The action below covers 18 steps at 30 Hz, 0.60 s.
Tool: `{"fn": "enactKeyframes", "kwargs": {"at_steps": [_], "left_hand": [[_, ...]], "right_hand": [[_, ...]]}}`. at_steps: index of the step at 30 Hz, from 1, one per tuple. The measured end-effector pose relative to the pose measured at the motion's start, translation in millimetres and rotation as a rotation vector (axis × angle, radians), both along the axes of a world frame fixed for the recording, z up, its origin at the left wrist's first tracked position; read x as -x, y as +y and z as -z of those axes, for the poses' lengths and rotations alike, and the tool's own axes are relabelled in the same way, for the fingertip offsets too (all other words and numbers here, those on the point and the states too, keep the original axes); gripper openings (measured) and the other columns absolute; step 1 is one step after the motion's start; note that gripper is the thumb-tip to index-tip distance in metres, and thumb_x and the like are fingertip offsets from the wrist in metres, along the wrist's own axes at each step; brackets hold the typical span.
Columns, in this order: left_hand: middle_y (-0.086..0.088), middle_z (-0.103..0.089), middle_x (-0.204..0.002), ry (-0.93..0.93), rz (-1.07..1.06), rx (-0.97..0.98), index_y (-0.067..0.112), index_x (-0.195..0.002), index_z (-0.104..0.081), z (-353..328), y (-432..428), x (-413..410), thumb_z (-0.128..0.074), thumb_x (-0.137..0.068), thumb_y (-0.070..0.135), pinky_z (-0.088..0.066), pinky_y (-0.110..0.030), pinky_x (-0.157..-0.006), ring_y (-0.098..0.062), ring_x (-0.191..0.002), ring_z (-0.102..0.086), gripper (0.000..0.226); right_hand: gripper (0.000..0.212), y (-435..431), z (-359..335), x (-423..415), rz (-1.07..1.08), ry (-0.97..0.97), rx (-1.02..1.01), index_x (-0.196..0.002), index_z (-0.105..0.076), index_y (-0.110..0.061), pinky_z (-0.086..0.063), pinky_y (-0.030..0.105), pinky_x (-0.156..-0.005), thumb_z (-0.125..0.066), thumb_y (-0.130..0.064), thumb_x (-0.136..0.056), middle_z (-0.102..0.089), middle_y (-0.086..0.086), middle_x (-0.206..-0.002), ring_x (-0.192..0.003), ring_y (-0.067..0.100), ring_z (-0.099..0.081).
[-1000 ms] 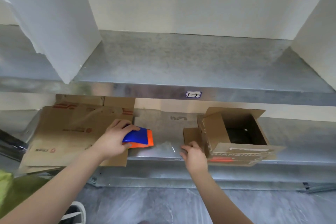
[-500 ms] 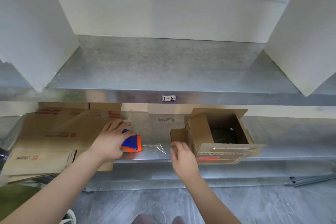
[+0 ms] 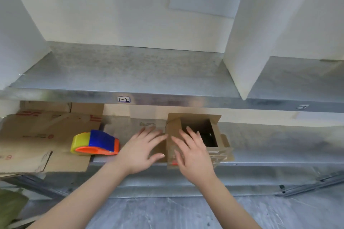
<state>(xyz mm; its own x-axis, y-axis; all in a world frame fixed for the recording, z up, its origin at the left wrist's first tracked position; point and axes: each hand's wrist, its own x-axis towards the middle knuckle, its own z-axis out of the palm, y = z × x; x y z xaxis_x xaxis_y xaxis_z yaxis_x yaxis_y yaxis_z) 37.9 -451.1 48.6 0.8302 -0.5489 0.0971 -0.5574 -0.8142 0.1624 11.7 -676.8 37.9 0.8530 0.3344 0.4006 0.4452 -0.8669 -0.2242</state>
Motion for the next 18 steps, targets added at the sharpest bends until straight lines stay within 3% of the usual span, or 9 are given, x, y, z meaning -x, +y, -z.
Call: {"fn": "enactKeyframes", "kwargs": {"at_steps": [4, 7, 10, 14, 18], "left_hand": [[0.004, -0.037, -0.152, 0.005, -0.034, -0.004, 0.036, -0.150, -0.023, 14, -54, 4, -0.030, -0.092, 0.069, -0.003, -0.041, -0.116, -0.022, -0.145, -0.024, 0.066], [0.007, -0.028, -0.156, 0.029, -0.105, -0.002, 0.039, -0.151, -0.015, 18, -76, 3, -0.030, -0.092, 0.069, 0.000, -0.040, -0.119, -0.019, -0.147, -0.015, 0.068], [0.008, -0.023, -0.158, 0.066, -0.187, 0.012, 0.038, -0.152, -0.012, 18, -92, 5, -0.032, -0.091, 0.067, 0.003, -0.034, -0.117, -0.017, -0.147, -0.015, 0.070], [0.006, -0.027, -0.157, 0.240, -0.322, 0.105, 0.035, -0.151, -0.018, 21, -107, 8, -0.047, -0.091, 0.060, -0.017, -0.033, -0.118, -0.017, -0.145, -0.024, 0.072], [0.004, -0.043, -0.148, 0.351, -0.379, 0.168, 0.032, -0.146, -0.034, 23, -112, 2, -0.055, -0.090, 0.054, -0.033, -0.031, -0.110, -0.017, -0.136, -0.040, 0.064]], "right_hand": [[0.044, -71, 6, -5, 0.094, 0.083, 0.107, -0.135, -0.054, -0.030, -0.020, 0.050, -0.117, -0.048, -0.038, -0.091, -0.051, 0.001, -0.143, -0.140, 0.025, -0.036], [0.048, -111, 9, -12, 0.121, 0.165, 0.161, -0.139, -0.049, -0.032, -0.018, 0.050, -0.118, -0.043, -0.043, -0.092, -0.047, 0.002, -0.146, -0.139, 0.027, -0.037], [0.052, -136, 10, -17, 0.139, 0.289, 0.155, -0.146, -0.038, -0.034, -0.021, 0.040, -0.118, -0.038, -0.052, -0.096, -0.037, -0.002, -0.153, -0.146, 0.023, -0.024], [0.068, -149, 9, -22, 0.161, 0.530, -0.065, -0.149, -0.032, -0.028, -0.034, 0.033, -0.112, -0.041, -0.062, -0.091, -0.033, -0.005, -0.155, -0.143, 0.017, -0.030], [0.065, -144, 13, -29, 0.158, 0.633, -0.168, -0.146, -0.039, -0.027, -0.039, 0.030, -0.107, -0.047, -0.060, -0.091, -0.045, -0.003, -0.147, -0.132, 0.016, -0.045]]}}
